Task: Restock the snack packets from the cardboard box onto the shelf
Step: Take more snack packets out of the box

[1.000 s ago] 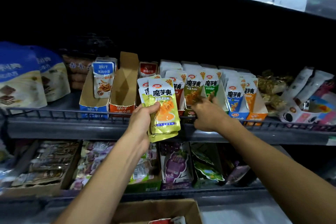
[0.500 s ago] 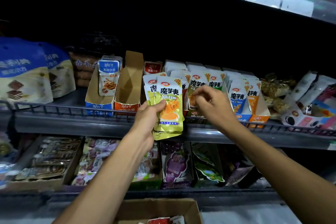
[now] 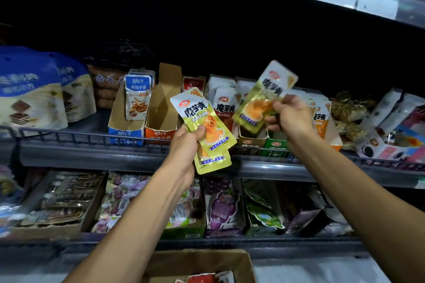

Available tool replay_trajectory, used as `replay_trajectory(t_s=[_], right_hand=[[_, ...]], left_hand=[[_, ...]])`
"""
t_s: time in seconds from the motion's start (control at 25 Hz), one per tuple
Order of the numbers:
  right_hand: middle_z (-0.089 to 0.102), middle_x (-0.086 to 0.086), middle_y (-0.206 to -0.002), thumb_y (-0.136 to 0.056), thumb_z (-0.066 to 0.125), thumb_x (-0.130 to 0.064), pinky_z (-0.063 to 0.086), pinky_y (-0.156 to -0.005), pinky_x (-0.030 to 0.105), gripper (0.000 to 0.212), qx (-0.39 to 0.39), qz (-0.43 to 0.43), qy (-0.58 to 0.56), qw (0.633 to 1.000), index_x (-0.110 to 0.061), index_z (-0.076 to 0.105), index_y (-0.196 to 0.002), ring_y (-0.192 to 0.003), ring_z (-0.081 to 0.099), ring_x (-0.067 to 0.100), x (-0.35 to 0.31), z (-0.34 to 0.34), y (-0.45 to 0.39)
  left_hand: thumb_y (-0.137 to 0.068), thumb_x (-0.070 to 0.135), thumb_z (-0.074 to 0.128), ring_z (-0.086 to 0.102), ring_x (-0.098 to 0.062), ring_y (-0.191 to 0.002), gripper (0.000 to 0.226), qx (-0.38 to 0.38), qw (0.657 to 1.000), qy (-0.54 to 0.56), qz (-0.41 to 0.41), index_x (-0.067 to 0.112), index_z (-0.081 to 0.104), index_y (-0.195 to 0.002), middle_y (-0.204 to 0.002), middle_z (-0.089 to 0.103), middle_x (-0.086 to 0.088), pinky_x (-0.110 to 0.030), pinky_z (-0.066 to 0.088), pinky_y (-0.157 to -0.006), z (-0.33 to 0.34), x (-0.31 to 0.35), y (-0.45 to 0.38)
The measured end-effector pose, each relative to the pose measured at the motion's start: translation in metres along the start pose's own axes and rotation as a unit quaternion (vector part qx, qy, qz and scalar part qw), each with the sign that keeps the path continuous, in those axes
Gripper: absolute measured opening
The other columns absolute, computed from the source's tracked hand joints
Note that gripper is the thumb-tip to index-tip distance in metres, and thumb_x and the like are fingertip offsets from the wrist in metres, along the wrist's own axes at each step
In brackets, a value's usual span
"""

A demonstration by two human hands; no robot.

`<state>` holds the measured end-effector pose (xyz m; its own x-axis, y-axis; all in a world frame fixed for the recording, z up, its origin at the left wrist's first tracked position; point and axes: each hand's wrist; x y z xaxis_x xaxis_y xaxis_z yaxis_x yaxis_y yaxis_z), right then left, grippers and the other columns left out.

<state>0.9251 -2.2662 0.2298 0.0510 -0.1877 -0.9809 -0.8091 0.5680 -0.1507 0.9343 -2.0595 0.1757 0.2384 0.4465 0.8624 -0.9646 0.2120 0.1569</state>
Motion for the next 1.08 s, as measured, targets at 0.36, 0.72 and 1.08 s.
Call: replay_trajectory(t_s=[0.36,0.72,1.08], right_hand=[[0.069,0.000,-0.089,-0.092,0.059,-0.013,0.057,-0.070,0.042,0.014,0.046,-0.136,0.320,0.936,-0.023,0.067,-0.098,-0.079,0.065,0.025,0.033,0.013,-0.031],[0.051,-0.004,-0.081,-0.093,0.061,-0.019,0.037,-0.054,0.022,0.015,0.119,-0.127,0.275,0.946,-0.016,0.047,-0.099,-0.072,0.053,0.011,0.031,0.021,-0.011],[0.068,0.021,-0.080,-0.086,0.069,-0.022,0.054,-0.059,0.031,0.025,-0.219,-0.054,0.127,0.966,-0.009,0.057,-0.103,-0.067,0.069,0.020,-0.004,0.030,0.022]], left_hand=[[-0.098,0.013,0.055,0.071,-0.024,-0.095,0.017,0.006,1.000,0.012,-0.020,0.018,0.065,-0.111,-0.109,0.075,-0.004,-0.038,0.057,-0.077,-0.002,0.001,-0.002],[-0.097,0.012,0.057,0.073,-0.018,-0.079,0.017,-0.015,1.000,0.000,-0.018,0.019,0.067,-0.111,-0.102,0.077,-0.003,-0.034,0.060,-0.066,0.002,-0.003,-0.001],[-0.094,0.004,0.062,0.073,-0.015,-0.074,0.019,-0.052,0.999,-0.013,0.010,0.018,0.065,-0.107,-0.100,0.076,-0.005,-0.030,0.059,-0.057,0.012,-0.008,0.007]])
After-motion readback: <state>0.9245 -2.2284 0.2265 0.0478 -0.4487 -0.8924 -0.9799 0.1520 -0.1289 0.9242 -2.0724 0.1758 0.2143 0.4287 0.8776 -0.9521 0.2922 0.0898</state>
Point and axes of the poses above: each hand's wrist, its own y-axis away from the middle knuckle, its own z-axis out of the palm, x = y × z
